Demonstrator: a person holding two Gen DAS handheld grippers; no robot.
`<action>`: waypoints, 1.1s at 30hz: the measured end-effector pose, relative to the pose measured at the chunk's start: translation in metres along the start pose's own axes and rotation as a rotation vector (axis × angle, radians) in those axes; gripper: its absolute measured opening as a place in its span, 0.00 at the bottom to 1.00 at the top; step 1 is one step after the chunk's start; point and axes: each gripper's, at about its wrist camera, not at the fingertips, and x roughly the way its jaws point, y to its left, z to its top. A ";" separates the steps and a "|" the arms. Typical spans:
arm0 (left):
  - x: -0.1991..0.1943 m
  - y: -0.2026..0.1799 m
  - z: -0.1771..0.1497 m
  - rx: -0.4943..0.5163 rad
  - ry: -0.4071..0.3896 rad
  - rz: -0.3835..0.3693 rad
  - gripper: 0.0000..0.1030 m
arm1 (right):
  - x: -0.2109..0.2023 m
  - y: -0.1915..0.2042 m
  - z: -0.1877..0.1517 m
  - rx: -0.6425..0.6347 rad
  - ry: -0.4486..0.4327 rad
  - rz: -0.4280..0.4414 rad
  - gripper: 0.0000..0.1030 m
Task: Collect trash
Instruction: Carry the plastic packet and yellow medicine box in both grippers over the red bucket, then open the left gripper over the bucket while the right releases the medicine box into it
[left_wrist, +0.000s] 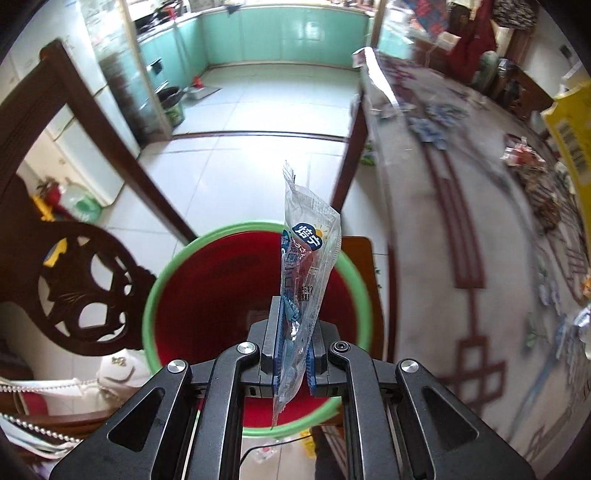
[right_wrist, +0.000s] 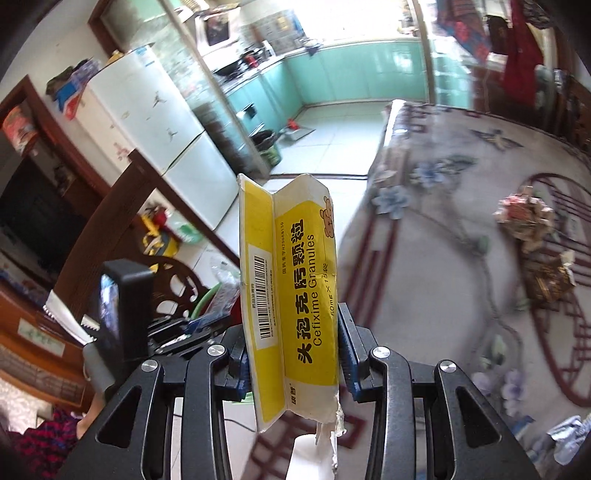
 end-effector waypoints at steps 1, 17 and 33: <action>0.004 0.006 0.000 -0.017 0.010 0.004 0.09 | 0.006 0.005 0.000 -0.011 0.010 0.005 0.35; 0.020 0.048 -0.013 -0.149 0.026 0.131 0.76 | 0.073 0.043 0.004 -0.089 0.139 0.081 0.40; -0.028 0.084 -0.016 -0.334 -0.111 0.168 0.79 | 0.125 0.068 0.008 -0.134 0.176 0.098 0.53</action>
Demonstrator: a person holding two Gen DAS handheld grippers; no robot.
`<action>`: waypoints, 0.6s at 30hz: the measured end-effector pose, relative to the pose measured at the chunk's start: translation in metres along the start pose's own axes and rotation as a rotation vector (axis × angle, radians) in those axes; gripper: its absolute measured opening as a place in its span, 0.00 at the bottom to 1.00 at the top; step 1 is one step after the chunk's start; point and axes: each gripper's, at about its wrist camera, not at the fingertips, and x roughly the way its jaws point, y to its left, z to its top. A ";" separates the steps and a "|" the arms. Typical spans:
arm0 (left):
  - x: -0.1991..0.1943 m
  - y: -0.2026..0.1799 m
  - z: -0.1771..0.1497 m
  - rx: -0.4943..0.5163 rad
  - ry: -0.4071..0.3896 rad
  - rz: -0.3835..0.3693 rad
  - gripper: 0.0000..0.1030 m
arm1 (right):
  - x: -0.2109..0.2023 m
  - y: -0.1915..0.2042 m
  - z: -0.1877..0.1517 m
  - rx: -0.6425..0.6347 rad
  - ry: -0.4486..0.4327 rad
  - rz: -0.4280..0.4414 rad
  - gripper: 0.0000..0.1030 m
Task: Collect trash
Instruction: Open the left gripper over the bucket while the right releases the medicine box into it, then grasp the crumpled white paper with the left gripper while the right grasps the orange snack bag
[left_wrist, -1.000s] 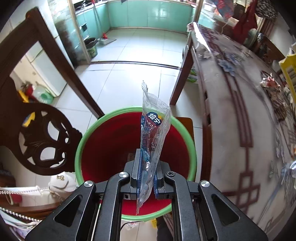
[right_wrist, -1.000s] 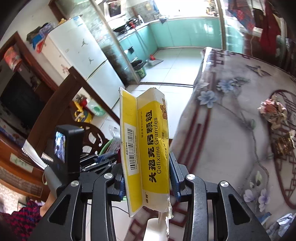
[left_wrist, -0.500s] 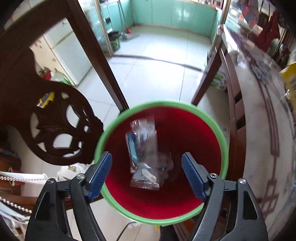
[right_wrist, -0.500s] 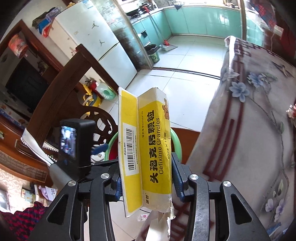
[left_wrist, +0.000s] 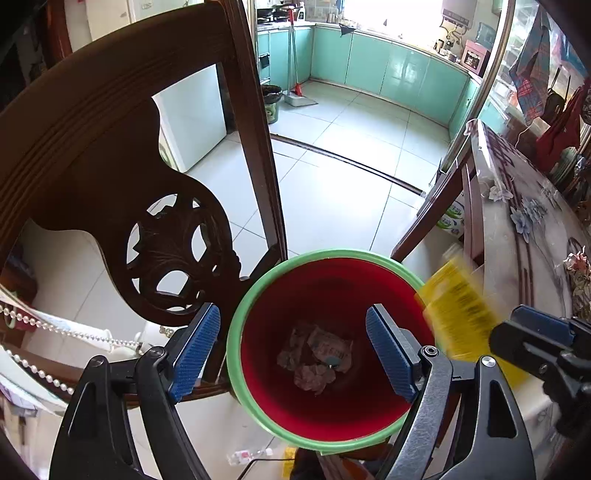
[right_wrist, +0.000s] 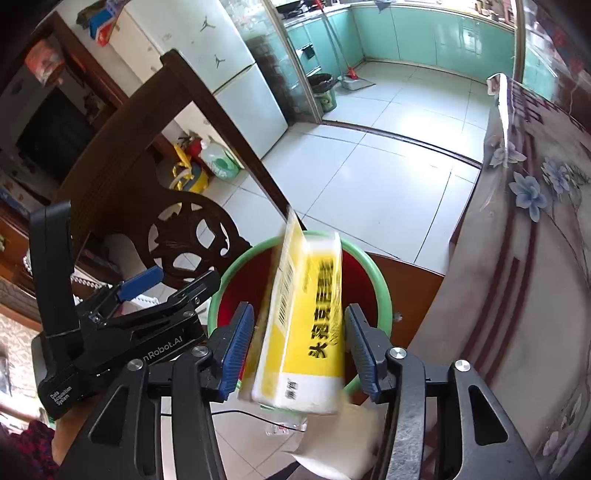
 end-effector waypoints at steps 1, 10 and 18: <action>-0.001 -0.001 0.000 -0.001 -0.001 0.002 0.79 | -0.001 -0.002 0.001 0.008 -0.002 0.003 0.55; -0.027 -0.042 0.000 0.059 -0.053 -0.087 0.79 | -0.078 -0.043 -0.029 0.107 -0.131 -0.036 0.56; -0.055 -0.138 -0.028 0.366 -0.063 -0.270 0.80 | -0.204 -0.164 -0.125 0.397 -0.272 -0.299 0.56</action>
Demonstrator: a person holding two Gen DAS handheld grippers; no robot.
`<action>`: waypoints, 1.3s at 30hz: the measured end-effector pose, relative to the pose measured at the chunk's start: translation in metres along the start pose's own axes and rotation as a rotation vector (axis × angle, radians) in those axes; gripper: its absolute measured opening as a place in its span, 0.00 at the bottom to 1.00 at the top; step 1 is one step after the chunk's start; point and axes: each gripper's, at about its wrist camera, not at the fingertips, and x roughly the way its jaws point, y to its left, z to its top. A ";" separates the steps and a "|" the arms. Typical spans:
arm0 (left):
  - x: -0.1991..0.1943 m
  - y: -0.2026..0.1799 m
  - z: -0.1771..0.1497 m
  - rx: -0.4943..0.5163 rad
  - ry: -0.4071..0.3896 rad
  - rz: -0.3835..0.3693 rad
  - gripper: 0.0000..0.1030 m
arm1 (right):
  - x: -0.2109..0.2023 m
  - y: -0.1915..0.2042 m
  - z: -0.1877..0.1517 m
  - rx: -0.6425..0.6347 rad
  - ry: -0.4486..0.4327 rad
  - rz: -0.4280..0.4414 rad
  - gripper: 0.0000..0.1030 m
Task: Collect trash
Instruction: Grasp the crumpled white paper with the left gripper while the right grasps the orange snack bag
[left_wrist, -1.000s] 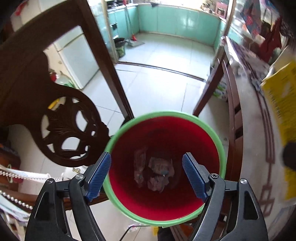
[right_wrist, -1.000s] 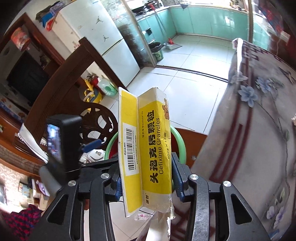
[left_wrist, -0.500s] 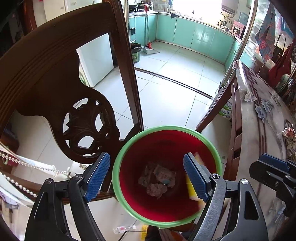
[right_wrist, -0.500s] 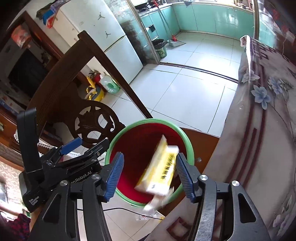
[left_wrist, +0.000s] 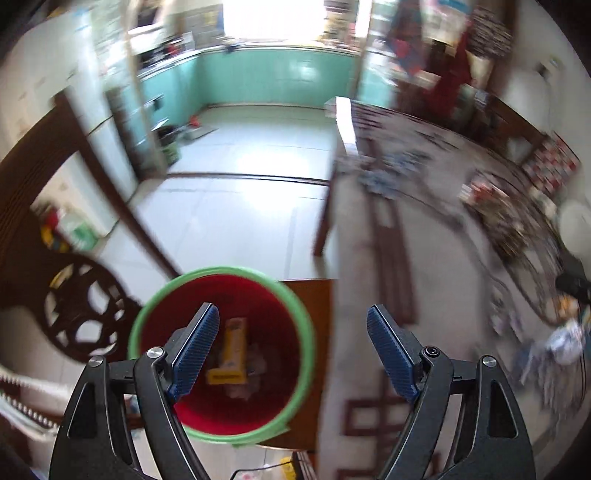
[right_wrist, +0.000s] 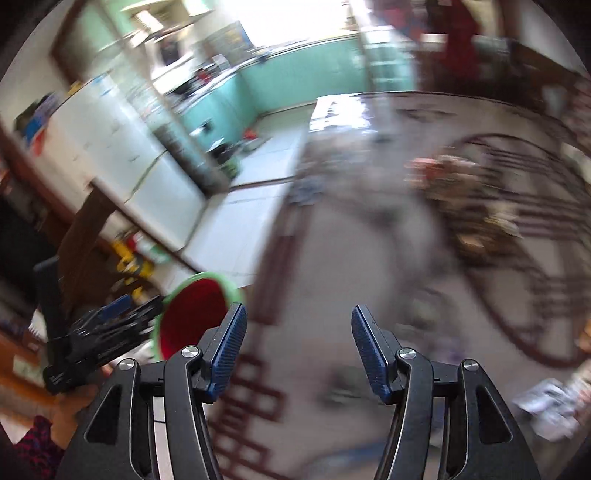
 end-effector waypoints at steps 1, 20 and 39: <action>0.001 -0.018 0.000 0.049 0.011 -0.044 0.81 | -0.014 -0.029 0.000 0.038 -0.020 -0.061 0.56; -0.021 -0.306 -0.037 0.506 0.151 -0.583 0.86 | -0.018 -0.336 -0.013 0.421 0.091 -0.320 0.49; 0.018 -0.386 -0.060 0.682 0.170 -0.586 0.84 | -0.046 -0.338 -0.006 0.304 0.061 -0.191 0.24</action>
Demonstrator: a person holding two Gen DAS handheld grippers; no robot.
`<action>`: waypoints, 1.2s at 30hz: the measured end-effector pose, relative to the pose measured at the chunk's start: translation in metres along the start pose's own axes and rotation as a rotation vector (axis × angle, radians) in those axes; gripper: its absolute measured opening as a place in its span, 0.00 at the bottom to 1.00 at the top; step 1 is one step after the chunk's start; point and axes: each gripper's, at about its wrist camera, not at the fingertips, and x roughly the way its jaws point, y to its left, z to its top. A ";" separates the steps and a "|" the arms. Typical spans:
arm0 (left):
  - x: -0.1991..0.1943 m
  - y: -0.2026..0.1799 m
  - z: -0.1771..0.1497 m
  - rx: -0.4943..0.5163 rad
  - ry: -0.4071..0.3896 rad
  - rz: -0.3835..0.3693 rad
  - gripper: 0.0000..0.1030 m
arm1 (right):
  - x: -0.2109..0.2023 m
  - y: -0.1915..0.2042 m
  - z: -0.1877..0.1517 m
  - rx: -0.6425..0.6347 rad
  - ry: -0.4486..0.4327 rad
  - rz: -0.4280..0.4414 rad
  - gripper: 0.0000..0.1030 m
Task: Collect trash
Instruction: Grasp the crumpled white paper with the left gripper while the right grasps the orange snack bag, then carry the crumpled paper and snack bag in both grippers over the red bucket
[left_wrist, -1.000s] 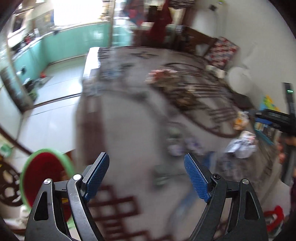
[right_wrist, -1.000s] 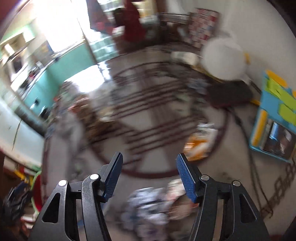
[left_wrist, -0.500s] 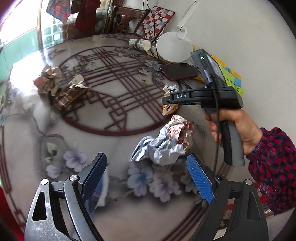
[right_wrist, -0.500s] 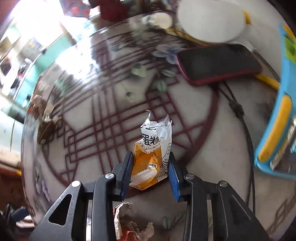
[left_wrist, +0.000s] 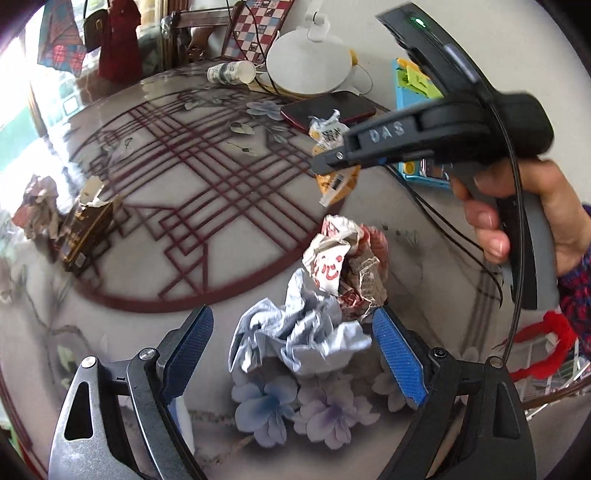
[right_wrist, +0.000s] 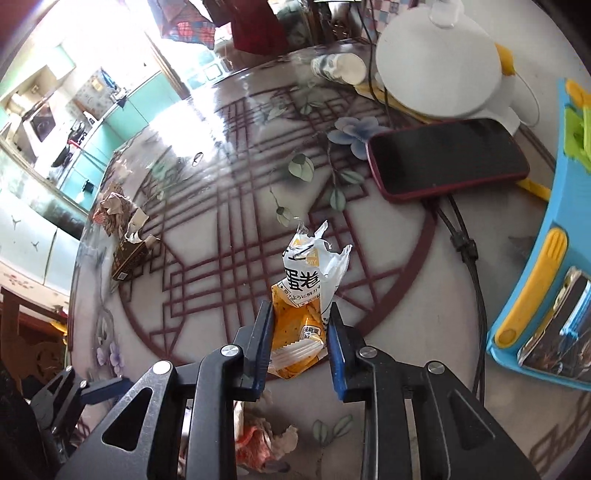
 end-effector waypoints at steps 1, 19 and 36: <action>0.001 0.001 0.000 -0.008 0.000 -0.004 0.80 | 0.001 -0.002 -0.001 0.006 0.002 -0.005 0.24; -0.046 0.047 -0.002 -0.183 -0.091 0.069 0.36 | -0.027 0.001 -0.004 0.038 -0.059 -0.003 0.24; -0.140 0.121 -0.043 -0.392 -0.276 0.201 0.36 | -0.065 0.114 -0.010 -0.144 -0.154 0.039 0.24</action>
